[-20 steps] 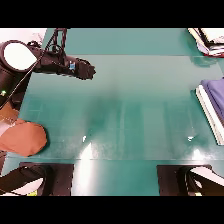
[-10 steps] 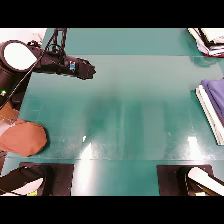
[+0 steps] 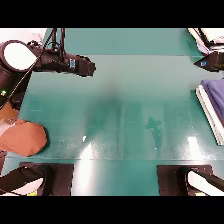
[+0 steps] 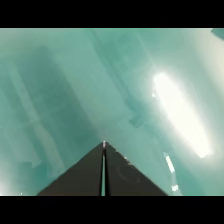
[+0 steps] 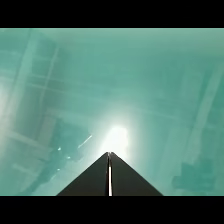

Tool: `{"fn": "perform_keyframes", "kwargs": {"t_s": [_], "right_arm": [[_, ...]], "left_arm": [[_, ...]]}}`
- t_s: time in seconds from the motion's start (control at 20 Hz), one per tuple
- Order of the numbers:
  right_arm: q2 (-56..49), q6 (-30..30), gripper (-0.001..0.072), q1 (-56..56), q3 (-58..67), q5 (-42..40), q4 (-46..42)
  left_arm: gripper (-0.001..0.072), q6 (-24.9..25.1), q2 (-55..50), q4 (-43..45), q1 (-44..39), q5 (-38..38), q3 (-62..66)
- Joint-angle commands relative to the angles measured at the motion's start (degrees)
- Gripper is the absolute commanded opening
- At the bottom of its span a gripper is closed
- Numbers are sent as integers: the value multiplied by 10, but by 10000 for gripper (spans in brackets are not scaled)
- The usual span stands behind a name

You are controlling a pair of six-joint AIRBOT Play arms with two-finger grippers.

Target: Fold the shirts.

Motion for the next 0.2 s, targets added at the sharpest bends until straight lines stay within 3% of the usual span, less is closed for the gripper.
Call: {"fn": "perform_keyframes", "kwargs": {"t_s": [0.0,0.15], "right_arm": [[0,0,14,23,1,-4,-12],[0,0,14,22,1,-2,-12]], "left_arm": [[25,0,0,0,0,3,0],[25,0,0,0,0,3,0]]}}
